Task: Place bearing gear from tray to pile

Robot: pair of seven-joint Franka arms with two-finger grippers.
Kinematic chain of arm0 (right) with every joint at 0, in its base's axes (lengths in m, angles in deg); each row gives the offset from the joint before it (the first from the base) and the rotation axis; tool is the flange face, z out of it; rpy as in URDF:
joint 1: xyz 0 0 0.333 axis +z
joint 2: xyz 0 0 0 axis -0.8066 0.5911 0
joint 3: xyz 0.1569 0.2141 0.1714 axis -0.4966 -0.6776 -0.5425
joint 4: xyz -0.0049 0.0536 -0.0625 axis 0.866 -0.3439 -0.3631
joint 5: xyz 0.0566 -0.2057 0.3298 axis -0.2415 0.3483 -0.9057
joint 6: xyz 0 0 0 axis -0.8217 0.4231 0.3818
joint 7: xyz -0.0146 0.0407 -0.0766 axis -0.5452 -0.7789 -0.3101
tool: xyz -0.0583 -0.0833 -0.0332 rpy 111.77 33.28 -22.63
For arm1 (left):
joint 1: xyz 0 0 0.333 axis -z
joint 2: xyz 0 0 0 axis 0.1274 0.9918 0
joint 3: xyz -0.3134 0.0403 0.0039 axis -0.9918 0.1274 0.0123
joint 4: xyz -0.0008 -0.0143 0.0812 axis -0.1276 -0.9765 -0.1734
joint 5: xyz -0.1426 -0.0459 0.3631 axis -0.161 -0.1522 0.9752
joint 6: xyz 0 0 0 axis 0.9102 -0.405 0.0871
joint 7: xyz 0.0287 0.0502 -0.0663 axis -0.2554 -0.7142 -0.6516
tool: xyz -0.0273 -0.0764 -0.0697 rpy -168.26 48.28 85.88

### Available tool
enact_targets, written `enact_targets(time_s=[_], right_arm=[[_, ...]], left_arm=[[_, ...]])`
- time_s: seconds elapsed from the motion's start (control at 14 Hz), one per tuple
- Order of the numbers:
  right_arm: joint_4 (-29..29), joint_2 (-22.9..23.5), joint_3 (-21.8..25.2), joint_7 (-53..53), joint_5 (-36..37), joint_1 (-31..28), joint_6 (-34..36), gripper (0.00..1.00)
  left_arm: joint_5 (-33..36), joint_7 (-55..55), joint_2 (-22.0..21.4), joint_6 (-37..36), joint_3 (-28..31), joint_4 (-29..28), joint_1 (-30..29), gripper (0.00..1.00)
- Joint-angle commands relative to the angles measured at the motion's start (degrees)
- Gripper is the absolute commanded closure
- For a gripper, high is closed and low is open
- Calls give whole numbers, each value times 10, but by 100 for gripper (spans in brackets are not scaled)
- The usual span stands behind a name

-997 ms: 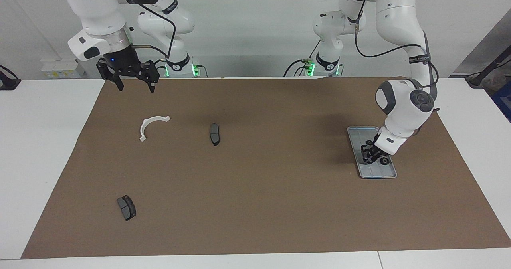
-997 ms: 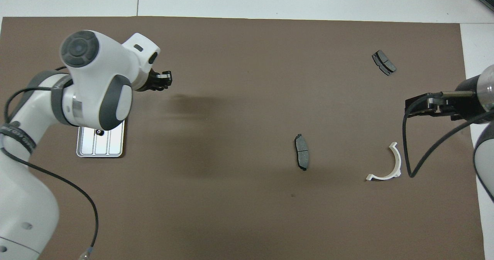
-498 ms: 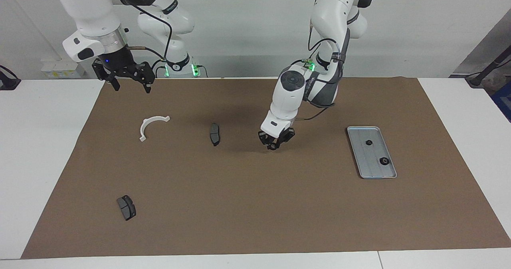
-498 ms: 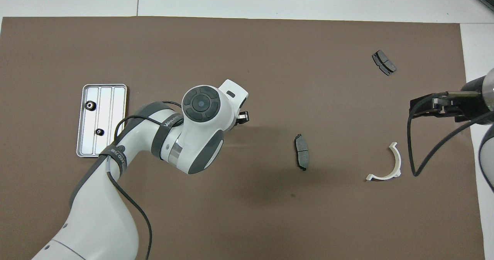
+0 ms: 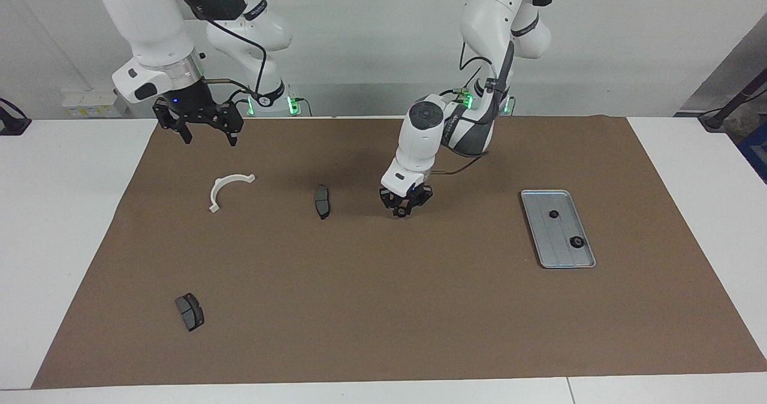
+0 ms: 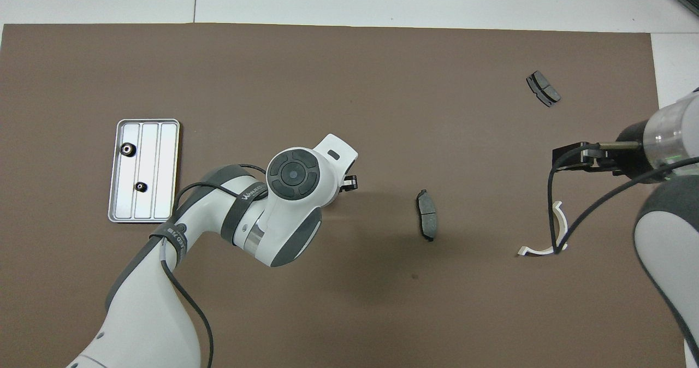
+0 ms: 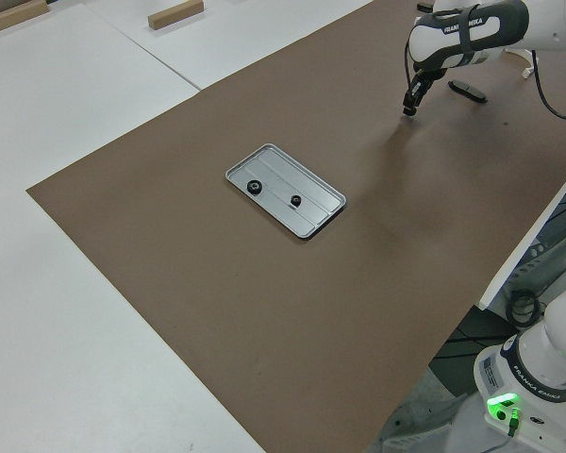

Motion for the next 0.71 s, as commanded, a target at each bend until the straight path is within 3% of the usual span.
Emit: enact_targets(time_s=[0.0, 0.21, 0.36, 0.64], right_arm=[[-46, -18, -2, -11, -15, 25, -53, 0], [-45, 22, -2, 45, -15, 89, -108, 0], [-44, 56, -3, 87, -14, 136, -153, 0], [-32, 135, -4, 155, -14, 216, -240, 0]], left_arm=[[2, 3, -10, -30, 6, 18, -36, 0], [3, 21, -15, -48, 5, 38, -94, 0], [2, 97, -13, -85, 4, 64, -151, 0], [1, 267, -17, -113, 5, 50, -257, 0]])
